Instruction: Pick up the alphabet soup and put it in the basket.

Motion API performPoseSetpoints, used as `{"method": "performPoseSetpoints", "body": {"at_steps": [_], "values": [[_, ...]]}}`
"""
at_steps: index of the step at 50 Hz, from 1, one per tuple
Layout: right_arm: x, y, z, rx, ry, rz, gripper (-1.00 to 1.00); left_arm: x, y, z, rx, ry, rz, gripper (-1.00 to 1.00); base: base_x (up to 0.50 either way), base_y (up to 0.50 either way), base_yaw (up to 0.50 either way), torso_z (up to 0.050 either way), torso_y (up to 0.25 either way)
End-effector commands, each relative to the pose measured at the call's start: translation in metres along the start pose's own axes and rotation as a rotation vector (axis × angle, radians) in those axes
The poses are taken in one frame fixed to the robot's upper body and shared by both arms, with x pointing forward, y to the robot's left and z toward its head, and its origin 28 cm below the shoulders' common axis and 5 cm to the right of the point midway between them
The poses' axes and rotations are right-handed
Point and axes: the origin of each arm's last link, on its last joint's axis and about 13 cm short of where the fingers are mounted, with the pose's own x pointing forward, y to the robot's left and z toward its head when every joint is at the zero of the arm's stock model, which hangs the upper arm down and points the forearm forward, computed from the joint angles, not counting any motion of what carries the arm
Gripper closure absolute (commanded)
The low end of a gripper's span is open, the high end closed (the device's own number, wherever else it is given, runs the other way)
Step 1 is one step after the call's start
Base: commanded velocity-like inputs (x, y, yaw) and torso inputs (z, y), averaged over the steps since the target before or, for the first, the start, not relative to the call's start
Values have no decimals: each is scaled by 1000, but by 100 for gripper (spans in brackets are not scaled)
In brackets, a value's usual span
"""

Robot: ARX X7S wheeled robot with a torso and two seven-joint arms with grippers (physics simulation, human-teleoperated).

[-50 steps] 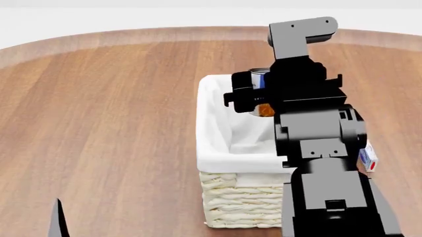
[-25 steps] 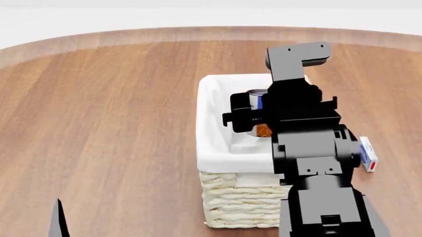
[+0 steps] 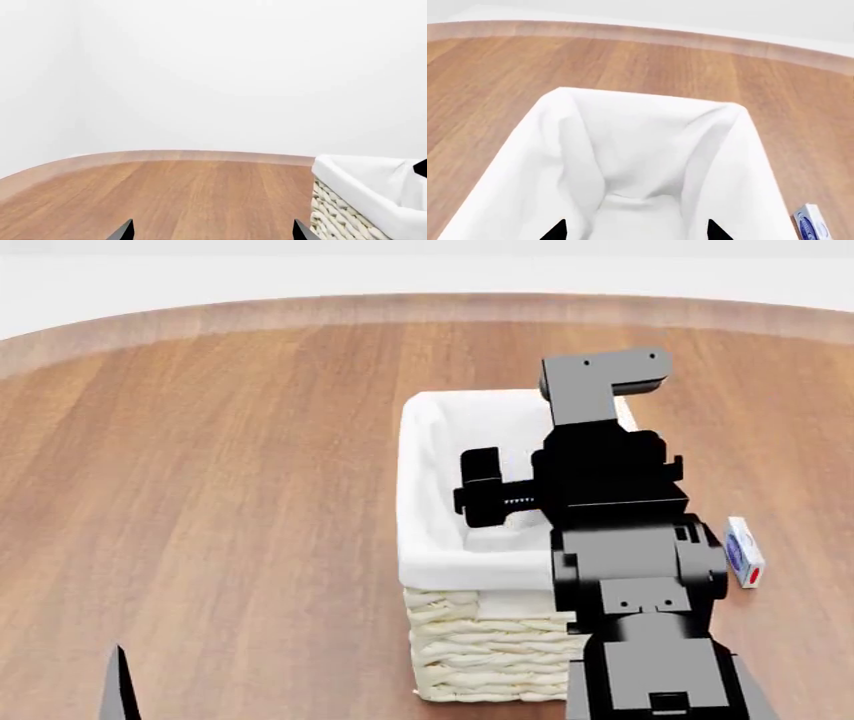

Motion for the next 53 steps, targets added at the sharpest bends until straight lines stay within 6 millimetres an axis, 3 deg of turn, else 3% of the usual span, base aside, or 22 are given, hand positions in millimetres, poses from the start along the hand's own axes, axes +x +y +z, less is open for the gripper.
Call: {"method": "performPoseSetpoints", "body": {"at_steps": [1,12,15,16,19,36,45,48,49,53], "values": [[0,-1,2,-7,-10,-4,-100,0,0,0,0,1,0,-100,0,0,0,0,0],[0,-2,5,-4,-50,-10,-100,0,0,-1,1,1,1,-100,0,0,0,0,0],[2,-3,17,20,-211,-17,-100,0,0,0,0,1,0,-100,0,0,0,0,0],[1,-4,30,42,-363,-30,-100,0,0,-1,0,2,1,-100,0,0,0,0,0],[-1,-4,42,83,-465,-37,-100,0,0,0,0,2,0,-100,0,0,0,0,0],[-13,-7,81,109,-683,-29,-100,0,0,0,-3,1,-4,-100,0,0,0,0,0],[-25,-6,106,73,-920,-32,-100,2,0,-1,-4,3,3,-100,0,0,0,0,0],[-31,-6,110,93,-967,-2,-100,1,0,0,-3,2,0,-100,0,0,0,0,0],[-29,-3,94,86,-916,-12,-100,1,0,0,-3,-1,1,-100,0,0,0,0,0],[-75,-2,107,73,-1108,-23,-100,0,0,1,-1,-4,-1,-100,0,0,0,0,0]]}}
